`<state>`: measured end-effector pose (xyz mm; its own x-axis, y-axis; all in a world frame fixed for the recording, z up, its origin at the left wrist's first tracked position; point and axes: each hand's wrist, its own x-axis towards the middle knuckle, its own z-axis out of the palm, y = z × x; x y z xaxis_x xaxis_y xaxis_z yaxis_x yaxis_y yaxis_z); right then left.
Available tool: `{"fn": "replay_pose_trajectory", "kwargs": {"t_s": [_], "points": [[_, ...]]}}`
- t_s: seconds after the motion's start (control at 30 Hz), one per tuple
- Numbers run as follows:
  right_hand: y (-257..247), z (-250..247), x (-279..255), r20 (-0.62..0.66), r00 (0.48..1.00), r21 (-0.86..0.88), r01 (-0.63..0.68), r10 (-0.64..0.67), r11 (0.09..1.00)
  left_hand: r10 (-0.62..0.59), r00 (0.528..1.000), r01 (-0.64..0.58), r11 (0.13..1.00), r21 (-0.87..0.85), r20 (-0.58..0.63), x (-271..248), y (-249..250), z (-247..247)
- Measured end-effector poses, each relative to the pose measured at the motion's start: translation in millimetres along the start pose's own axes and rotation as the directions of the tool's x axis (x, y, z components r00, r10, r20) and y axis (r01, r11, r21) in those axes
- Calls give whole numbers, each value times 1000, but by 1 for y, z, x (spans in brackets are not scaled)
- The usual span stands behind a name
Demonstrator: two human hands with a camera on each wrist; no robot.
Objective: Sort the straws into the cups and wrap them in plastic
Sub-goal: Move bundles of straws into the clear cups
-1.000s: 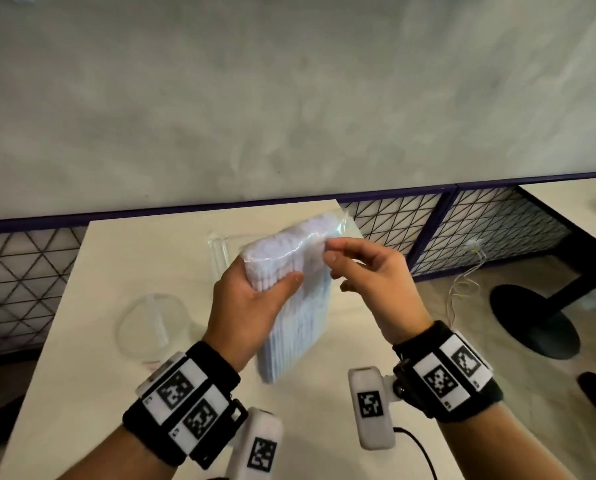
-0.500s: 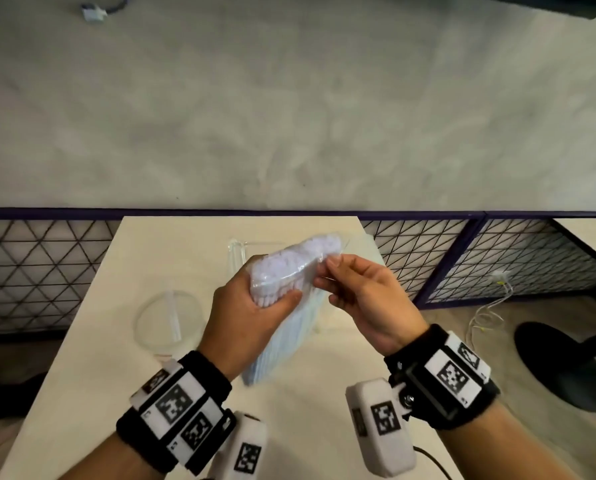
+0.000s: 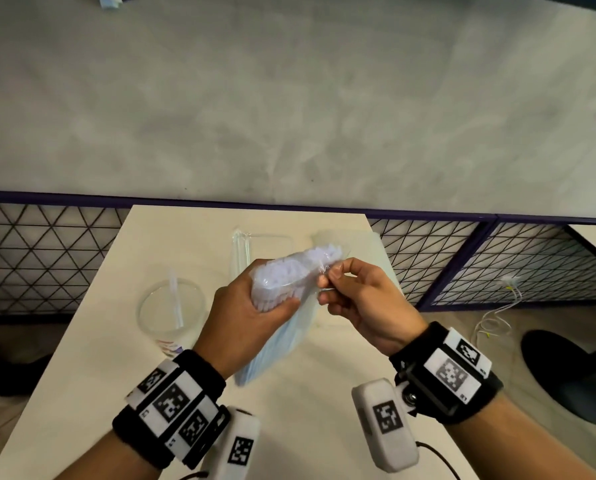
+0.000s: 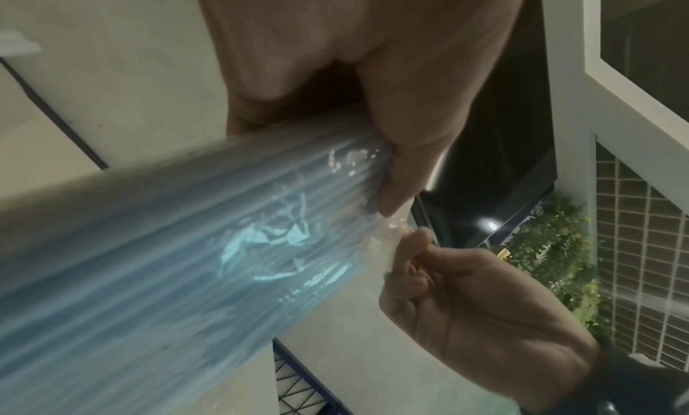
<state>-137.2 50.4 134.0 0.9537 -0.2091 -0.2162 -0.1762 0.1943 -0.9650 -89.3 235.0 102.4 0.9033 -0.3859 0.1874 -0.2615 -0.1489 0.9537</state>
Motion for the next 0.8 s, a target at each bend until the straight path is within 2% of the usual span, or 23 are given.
{"fn": "replay_pose_trajectory", "kwargs": {"t_s": [0.3,0.37,0.4,0.43,0.47,0.5,0.53,0.57,0.6,0.63,0.67,0.7,0.77,0.8], "points": [[-7,-4,0,43,997,230,-75,67,970,-72,993,76,996,-49,92,-11,-22,-4],[-13,-8,2,25,1000,139,-6,2,990,-89,987,100,992,-79,131,-12,-28,-4],[-16,-12,3,27,996,-12,84,-84,996,-98,983,114,989,-91,156,-12,-31,-5],[-17,-17,4,60,980,-229,197,-188,953,-112,977,133,985,-105,183,-12,-36,-5],[-16,-20,5,122,954,-458,299,-274,837,-129,969,158,979,-126,209,-12,-40,-5],[-13,-22,6,192,928,-635,365,-318,680,-141,962,179,972,-150,233,-12,-45,-5],[-7,-25,8,246,909,-751,398,-336,528,-147,956,193,967,-166,253,-12,-49,-4],[-2,-27,10,279,899,-812,408,-337,417,-145,953,193,967,-166,266,-12,-54,-3],[3,-28,11,303,895,-837,414,-327,357,-141,951,189,969,-157,275,-13,-58,-1],[7,-29,13,327,891,-839,428,-316,337,-138,949,186,971,-150,282,-13,-63,1],[10,-30,15,354,889,-822,444,-290,357,-144,946,194,970,-150,291,-14,-67,3],[13,-30,17,370,896,-791,443,-247,422,-157,941,210,965,-154,300,-15,-70,5],[16,-29,19,357,927,-731,356,-118,583,-190,928,242,961,-134,320,-16,-75,6],[17,-29,20,339,938,-716,303,-66,629,-200,925,248,962,-114,324,-16,-77,5]]}}
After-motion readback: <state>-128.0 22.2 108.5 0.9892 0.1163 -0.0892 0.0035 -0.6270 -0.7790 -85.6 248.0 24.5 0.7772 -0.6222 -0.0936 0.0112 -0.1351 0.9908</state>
